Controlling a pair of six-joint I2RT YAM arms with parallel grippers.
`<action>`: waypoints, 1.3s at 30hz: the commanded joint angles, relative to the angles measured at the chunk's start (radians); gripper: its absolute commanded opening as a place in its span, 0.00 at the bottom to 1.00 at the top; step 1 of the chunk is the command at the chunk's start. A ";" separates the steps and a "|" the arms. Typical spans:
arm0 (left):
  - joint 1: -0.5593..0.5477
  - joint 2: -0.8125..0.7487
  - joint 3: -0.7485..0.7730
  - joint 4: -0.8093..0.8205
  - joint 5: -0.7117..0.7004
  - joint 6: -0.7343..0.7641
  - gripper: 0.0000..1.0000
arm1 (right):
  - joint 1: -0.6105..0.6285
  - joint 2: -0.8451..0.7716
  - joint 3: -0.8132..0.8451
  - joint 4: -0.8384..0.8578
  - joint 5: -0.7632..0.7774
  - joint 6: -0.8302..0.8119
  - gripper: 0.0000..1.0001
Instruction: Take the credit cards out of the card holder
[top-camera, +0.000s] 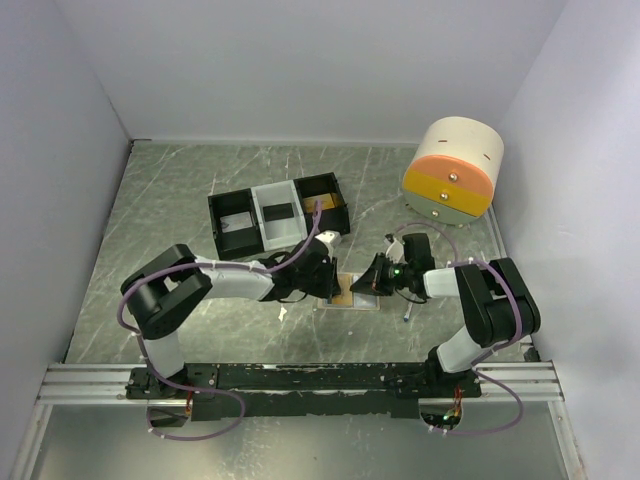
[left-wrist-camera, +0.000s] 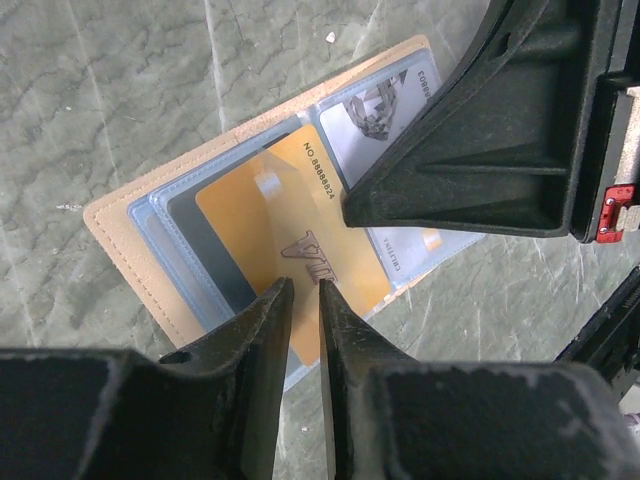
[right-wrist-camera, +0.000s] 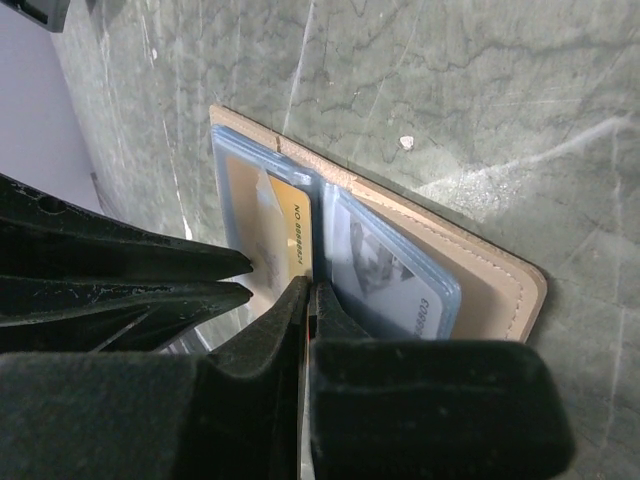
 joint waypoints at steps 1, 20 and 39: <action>-0.010 -0.013 -0.025 -0.074 -0.065 0.011 0.30 | -0.003 -0.008 -0.037 0.044 -0.011 0.039 0.00; -0.032 -0.004 0.013 -0.197 -0.181 0.021 0.35 | -0.003 -0.026 -0.049 0.035 0.051 0.063 0.00; -0.038 0.036 -0.016 -0.144 -0.072 0.016 0.22 | -0.002 -0.013 -0.113 0.228 -0.043 0.195 0.21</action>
